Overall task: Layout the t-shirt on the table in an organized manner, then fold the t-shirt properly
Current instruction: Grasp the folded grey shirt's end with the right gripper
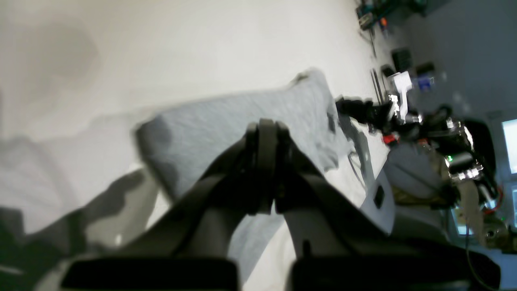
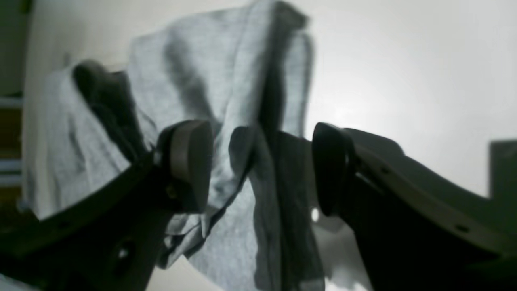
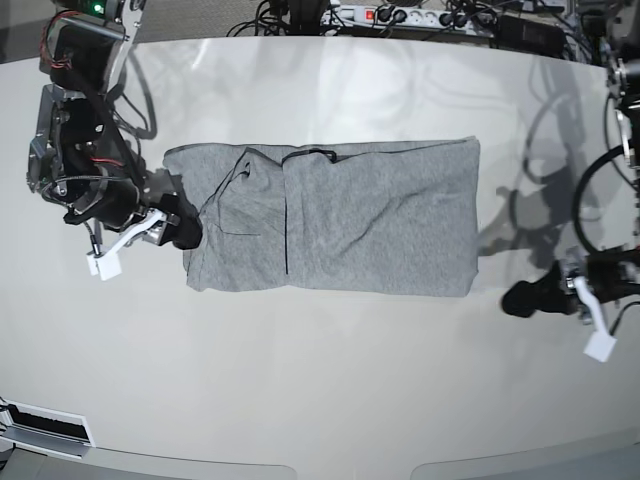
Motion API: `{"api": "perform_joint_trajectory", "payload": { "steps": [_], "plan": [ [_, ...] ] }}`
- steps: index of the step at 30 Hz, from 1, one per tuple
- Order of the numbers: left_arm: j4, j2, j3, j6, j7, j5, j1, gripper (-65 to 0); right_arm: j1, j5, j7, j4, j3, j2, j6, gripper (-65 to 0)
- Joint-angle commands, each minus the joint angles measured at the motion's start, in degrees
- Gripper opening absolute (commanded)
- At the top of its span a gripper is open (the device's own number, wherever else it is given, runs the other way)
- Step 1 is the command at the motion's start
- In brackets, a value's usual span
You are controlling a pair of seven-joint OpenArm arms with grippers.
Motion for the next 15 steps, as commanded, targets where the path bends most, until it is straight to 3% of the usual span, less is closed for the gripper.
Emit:
{"api": "perform_joint_trajectory", "payload": {
  "steps": [1, 5, 8, 15],
  "plan": [
    [0.9, -2.1, -0.3, -0.4, -0.3, -1.4, -0.1, -65.0, 0.5, 1.2, 0.7, 0.7, 0.2, -0.3, 0.5, -24.3],
    [0.9, -5.7, -0.3, -0.4, -0.7, -1.7, 2.4, -65.0, 0.1, 0.1, 0.7, 0.6, 0.2, -3.4, 0.5, -24.3],
    [0.9, -6.7, -0.3, -0.4, -0.6, -1.7, 3.0, -65.0, 0.1, -0.5, 0.7, 0.6, -0.9, -3.8, 0.5, -24.3],
    [0.9, -7.1, -0.3, -0.4, -0.6, -1.6, 3.9, -65.0, -0.8, -0.9, 1.0, 0.7, -11.4, -3.8, 0.5, -24.4]
  ]
}}
